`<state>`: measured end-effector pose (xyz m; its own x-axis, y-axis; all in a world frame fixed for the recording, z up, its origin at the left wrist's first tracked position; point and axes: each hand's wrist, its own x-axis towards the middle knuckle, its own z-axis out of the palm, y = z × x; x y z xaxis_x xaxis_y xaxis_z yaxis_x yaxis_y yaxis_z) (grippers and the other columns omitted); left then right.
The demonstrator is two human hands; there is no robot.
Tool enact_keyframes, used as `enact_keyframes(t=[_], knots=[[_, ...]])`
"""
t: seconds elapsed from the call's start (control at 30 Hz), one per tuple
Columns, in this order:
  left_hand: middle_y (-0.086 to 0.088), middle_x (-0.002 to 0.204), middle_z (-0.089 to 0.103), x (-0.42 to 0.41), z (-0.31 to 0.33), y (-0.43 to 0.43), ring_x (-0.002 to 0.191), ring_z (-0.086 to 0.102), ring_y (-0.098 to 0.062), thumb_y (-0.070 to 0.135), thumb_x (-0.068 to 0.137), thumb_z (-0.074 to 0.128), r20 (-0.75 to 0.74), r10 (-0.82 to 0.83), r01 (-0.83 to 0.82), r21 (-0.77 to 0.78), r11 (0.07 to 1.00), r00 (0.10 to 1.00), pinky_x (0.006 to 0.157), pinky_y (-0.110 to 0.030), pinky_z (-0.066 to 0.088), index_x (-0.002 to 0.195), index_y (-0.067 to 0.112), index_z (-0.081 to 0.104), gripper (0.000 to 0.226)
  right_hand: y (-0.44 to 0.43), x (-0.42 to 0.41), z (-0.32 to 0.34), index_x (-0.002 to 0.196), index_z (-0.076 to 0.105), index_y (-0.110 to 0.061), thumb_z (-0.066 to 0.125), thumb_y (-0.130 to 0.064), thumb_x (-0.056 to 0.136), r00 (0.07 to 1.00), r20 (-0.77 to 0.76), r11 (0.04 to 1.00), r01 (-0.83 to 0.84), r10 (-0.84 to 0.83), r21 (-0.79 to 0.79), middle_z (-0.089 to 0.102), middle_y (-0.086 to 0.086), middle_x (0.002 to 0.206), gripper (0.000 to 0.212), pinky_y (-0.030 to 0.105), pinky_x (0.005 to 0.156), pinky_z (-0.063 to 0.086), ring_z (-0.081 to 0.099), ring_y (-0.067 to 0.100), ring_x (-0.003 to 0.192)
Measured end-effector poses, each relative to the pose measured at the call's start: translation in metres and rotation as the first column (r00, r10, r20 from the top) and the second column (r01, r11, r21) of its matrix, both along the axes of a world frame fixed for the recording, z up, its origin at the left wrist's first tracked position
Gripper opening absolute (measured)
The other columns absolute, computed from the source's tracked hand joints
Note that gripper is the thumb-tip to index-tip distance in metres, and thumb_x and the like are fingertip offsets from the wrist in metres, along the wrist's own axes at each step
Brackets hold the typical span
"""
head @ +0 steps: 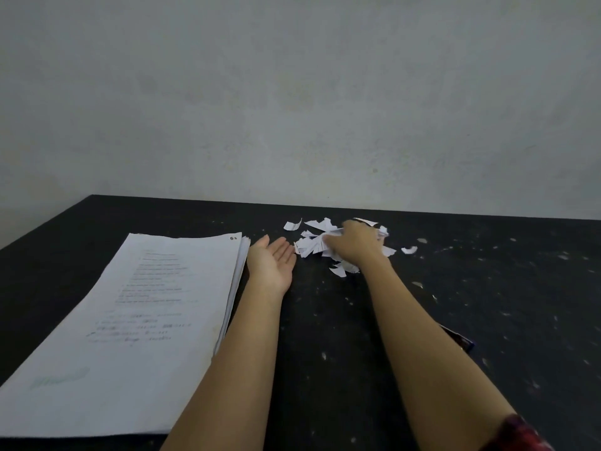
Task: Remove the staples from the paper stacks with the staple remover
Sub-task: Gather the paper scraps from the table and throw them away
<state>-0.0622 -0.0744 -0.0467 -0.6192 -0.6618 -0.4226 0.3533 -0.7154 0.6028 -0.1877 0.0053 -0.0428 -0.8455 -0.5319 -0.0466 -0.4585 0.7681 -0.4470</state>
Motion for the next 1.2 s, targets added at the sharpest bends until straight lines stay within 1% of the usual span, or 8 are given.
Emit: enact_keyframes(t=[0.17,0.37,0.57,0.67,0.77,0.93,1.03,1.2], knots=[[-0.024,0.14,0.043,-0.005,-0.005,0.002,0.133,0.039,-0.031,0.02,0.098,0.036,0.003,-0.101,0.101,-0.019,0.995,0.995,0.107,-0.037,0.032,0.13,-0.01,0.044,0.044,-0.003,0.02,0.002,0.091,0.068,-0.01,0.055,-0.023,0.084,0.972,-0.02,0.968,-0.234,0.233,-0.092,0.065,0.011,0.096,0.019,0.034,0.082,0.048,0.058,0.029,0.1],[-0.026,0.138,0.045,0.005,-0.005,-0.002,0.131,0.041,-0.034,0.019,0.097,0.038,-0.046,-0.096,0.097,0.038,0.995,0.994,0.105,-0.039,0.034,0.126,-0.012,0.046,0.043,0.009,0.002,0.017,0.118,0.059,-0.012,0.05,-0.015,0.082,0.988,0.009,0.914,0.148,-0.156,-0.378,0.059,0.018,0.117,0.038,0.046,0.096,0.038,0.039,0.036,0.118],[-0.026,0.134,0.048,0.011,-0.006,0.0,0.127,0.045,-0.036,0.017,0.097,0.038,-0.059,-0.1,0.103,0.051,0.993,0.993,0.099,-0.041,0.038,0.12,-0.011,0.05,0.038,0.019,-0.013,0.01,0.138,0.035,0.0,0.047,-0.016,0.091,0.893,0.155,0.907,0.418,-0.422,0.058,0.013,0.029,0.15,0.051,0.056,0.112,0.011,0.009,0.048,0.137],[-0.028,0.13,0.051,0.013,-0.006,0.002,0.122,0.049,-0.038,0.022,0.097,0.04,-0.154,-0.097,0.114,0.103,0.988,0.983,0.098,-0.043,0.04,0.107,-0.013,0.054,0.039,0.016,-0.008,0.0,0.123,0.05,0.003,0.043,-0.011,0.092,0.953,0.087,0.956,0.292,-0.29,-0.013,0.041,0.027,0.137,0.035,0.047,0.111,0.023,0.031,0.045,0.13],[-0.028,0.129,0.051,0.015,-0.005,0.004,0.121,0.049,-0.038,0.028,0.096,0.041,-0.183,-0.092,0.115,0.119,0.986,0.979,0.097,-0.044,0.04,0.105,-0.012,0.054,0.044,0.011,0.006,-0.002,0.085,0.055,-0.001,0.042,-0.016,0.095,0.995,0.073,0.953,0.081,-0.062,-0.291,0.056,0.021,0.097,0.023,0.032,0.081,0.039,0.052,0.03,0.096],[-0.029,0.137,0.044,0.022,-0.005,0.005,0.129,0.041,-0.038,0.035,0.098,0.034,-0.157,-0.064,0.086,0.134,0.987,0.985,0.103,-0.044,0.035,0.125,-0.012,0.045,0.056,0.016,0.022,0.002,0.121,0.058,-0.002,0.057,-0.02,0.088,0.974,0.085,0.935,-0.176,0.211,-0.307,0.061,0.011,0.106,0.037,0.022,0.07,0.04,0.058,0.024,0.098],[-0.029,0.137,0.043,0.028,-0.006,0.007,0.129,0.041,-0.039,0.034,0.098,0.033,-0.162,-0.059,0.082,0.141,0.987,0.985,0.103,-0.044,0.035,0.127,-0.012,0.044,0.056,0.023,0.021,0.006,0.117,0.061,0.0,0.048,0.006,0.082,0.987,0.028,0.919,-0.138,0.16,-0.37,0.064,0.012,0.105,0.038,0.021,0.074,0.044,0.06,0.024,0.096],[-0.029,0.135,0.046,0.034,-0.005,0.014,0.127,0.044,-0.038,0.033,0.097,0.036,-0.155,-0.078,0.098,0.127,0.987,0.985,0.102,-0.044,0.036,0.123,-0.012,0.047,0.053,0.036,0.019,0.011,0.099,0.067,0.007,0.045,0.012,0.079,0.994,0.024,0.869,0.104,-0.106,-0.483,0.067,0.025,0.104,0.031,0.038,0.083,0.054,0.064,0.036,0.092]])
